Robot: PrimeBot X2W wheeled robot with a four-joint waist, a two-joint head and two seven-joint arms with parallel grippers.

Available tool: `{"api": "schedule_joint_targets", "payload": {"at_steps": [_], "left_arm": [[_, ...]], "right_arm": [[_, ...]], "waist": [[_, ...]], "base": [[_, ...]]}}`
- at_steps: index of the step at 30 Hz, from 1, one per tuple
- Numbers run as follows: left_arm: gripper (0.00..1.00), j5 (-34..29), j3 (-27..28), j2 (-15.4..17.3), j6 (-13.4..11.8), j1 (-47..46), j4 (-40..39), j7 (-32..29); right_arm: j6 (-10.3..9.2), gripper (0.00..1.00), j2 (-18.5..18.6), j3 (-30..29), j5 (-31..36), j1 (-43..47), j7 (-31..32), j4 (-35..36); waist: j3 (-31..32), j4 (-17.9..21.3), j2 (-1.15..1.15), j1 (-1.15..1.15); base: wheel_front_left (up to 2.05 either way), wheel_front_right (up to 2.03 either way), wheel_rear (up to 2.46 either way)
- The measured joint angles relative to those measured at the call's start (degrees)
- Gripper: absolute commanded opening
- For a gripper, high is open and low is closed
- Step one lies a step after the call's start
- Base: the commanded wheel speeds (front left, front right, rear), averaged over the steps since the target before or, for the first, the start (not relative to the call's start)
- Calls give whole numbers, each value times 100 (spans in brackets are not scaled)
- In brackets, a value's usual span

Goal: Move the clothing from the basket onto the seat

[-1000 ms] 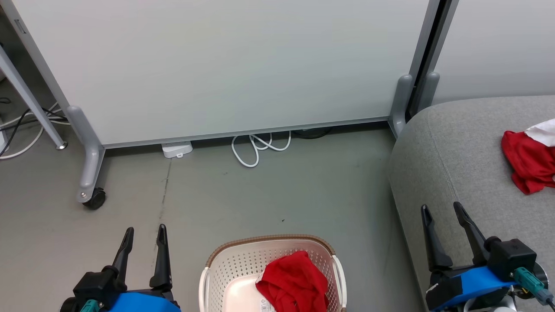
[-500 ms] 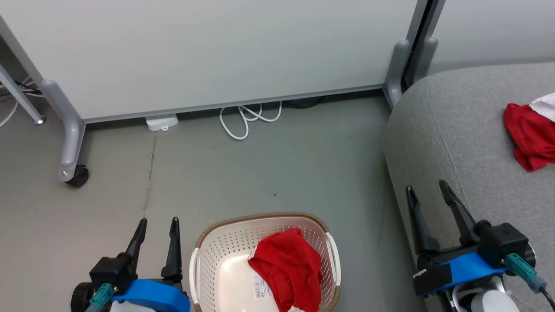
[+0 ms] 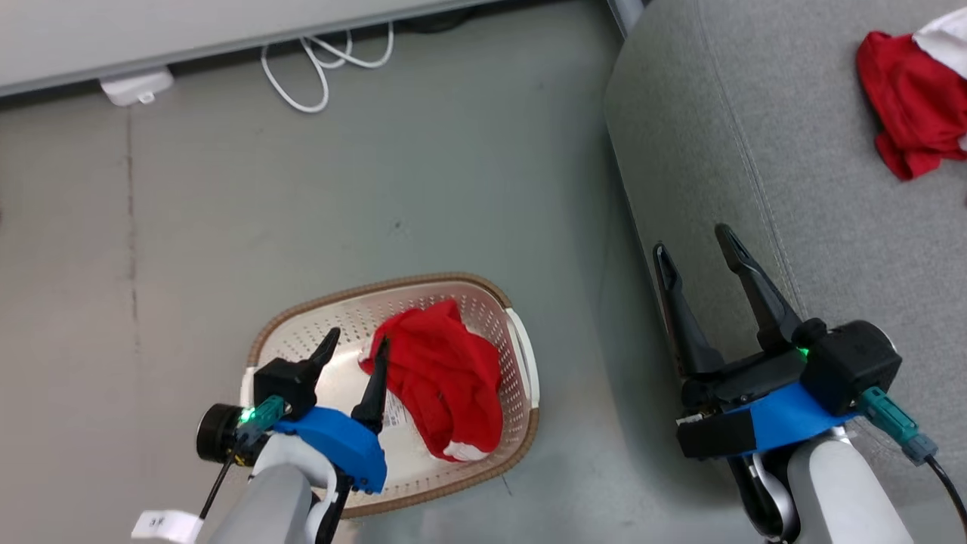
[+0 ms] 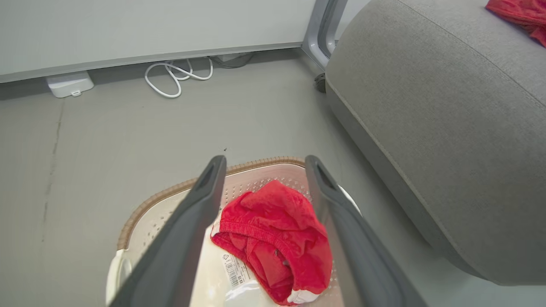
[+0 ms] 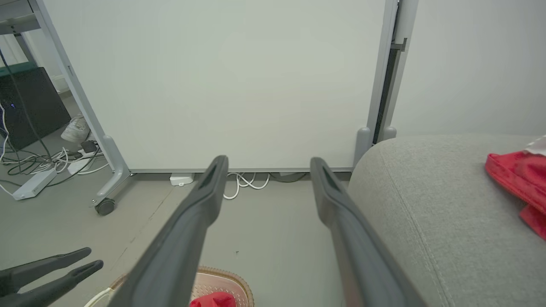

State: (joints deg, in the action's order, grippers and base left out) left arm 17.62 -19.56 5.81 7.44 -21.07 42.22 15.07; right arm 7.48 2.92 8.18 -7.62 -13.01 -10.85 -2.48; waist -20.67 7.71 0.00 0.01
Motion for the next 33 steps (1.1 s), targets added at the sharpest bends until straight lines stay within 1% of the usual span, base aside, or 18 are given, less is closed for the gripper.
{"api": "schedule_joint_targets", "payload": {"at_steps": [4, 8, 12, 19, 24, 30, 33], "left_arm": [[100, 126, -388, 2, 0, -548, 542, -48], [100, 265, -664, 9, 0, -1031, 1113, -325], [100, 684, -704, -62, 0, -1402, 1584, -806], [100, 926, -906, -104, 0, -1991, 1926, -1001], [100, 1017, -890, -91, -2, -2352, 2220, -1027], [100, 1300, -678, -138, -110, -2673, 2532, -1134], [100, 1371, -632, -172, -237, -2786, 2694, -1283]], "right_arm": [[0, 100, 0, 100, -9, -164, -57, 108], [0, 100, 0, 204, -82, -268, -141, 182], [0, 100, 0, 276, -153, -363, -237, 212], [0, 100, 1, 324, -215, -433, -343, 189], [0, 100, 0, 435, -346, -485, -389, 171], [0, 100, 0, 536, -497, -533, -404, 110], [0, 100, 0, 572, -561, -571, -411, 151]], "waist": [[-520, 213, 0, 0], [-1022, 420, 0, 0], [-1471, 616, 0, 1], [-2076, 946, 0, 0], [-2357, 1158, 0, 0], [-2578, 1329, 0, 0], [-2641, 1392, 0, 0]], "base": [[0, 0, 0], [0, 0, 0], [0, 0, 0], [0, 0, 0], [0, 0, 0], [0, 0, 0], [0, 0, 0]]}}
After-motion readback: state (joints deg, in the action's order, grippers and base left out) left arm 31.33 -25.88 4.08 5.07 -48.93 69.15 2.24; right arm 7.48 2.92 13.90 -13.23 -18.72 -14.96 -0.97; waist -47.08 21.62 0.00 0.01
